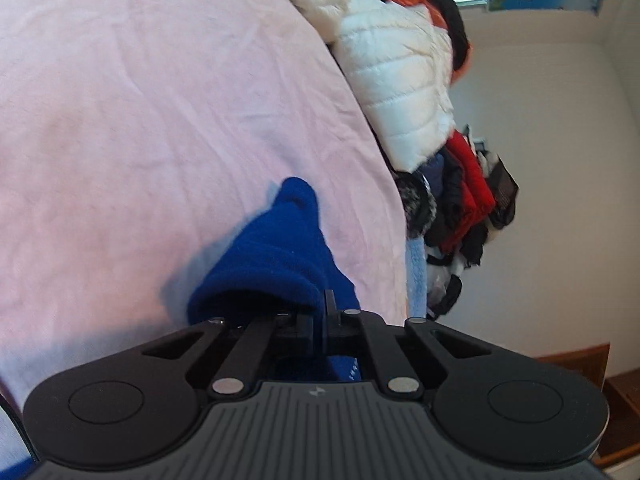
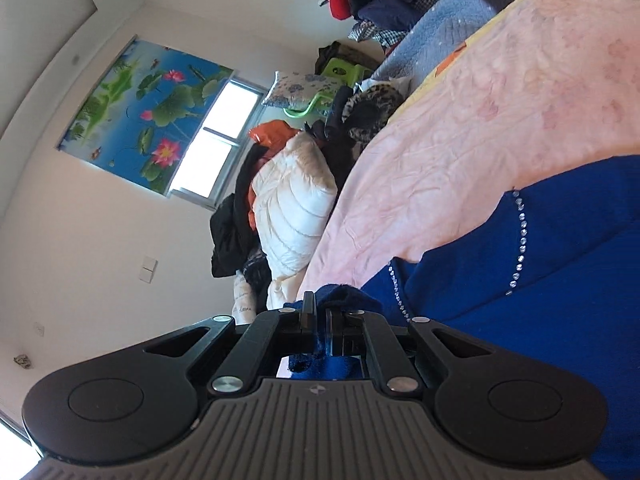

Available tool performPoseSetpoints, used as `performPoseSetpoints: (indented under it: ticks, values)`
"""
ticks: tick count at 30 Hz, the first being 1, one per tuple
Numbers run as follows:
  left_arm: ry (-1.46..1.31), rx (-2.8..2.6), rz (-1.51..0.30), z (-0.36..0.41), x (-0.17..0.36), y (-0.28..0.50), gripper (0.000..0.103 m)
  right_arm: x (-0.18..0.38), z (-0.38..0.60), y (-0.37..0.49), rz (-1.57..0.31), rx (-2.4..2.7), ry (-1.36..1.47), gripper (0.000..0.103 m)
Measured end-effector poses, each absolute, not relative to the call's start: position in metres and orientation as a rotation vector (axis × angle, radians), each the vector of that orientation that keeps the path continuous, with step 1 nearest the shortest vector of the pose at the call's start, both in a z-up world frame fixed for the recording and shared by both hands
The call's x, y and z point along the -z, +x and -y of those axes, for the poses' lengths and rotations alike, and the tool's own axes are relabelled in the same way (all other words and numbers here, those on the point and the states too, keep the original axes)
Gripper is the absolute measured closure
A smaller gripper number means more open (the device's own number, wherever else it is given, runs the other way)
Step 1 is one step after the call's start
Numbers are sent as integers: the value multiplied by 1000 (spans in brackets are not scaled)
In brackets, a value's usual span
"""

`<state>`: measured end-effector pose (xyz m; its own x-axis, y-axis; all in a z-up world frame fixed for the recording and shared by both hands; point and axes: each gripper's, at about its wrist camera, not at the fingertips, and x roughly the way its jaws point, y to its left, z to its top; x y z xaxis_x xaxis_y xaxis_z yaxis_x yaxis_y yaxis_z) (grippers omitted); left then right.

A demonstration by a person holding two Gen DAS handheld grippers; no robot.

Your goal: Fold small clothes

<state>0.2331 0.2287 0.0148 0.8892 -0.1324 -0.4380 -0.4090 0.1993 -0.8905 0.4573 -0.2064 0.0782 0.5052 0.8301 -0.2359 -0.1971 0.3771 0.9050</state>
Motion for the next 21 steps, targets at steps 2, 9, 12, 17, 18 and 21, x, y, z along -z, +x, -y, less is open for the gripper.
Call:
performPoseSetpoints:
  ticks: [2, 9, 12, 17, 18, 21]
  values:
    - [-1306, -131, -506, -211, -19, 239, 100, -76, 226, 449, -758, -754, 981, 93]
    - [-1292, -130, -672, -178, 12, 248, 100, -10, 287, 437, -890, -541, 966, 93]
    - [-1267, -85, -681, -172, 8, 253, 99, -9, 291, 431, -873, -556, 969, 93]
    - [-1244, -88, -689, -167, 10, 257, 99, -2, 314, 433, -844, -531, 981, 93]
    - [-1235, -100, -696, -166, 14, 258, 99, 6, 315, 436, -877, -513, 978, 92]
    - [-1227, -88, -664, -164, 23, 254, 99, 22, 319, 437, -926, -493, 998, 83]
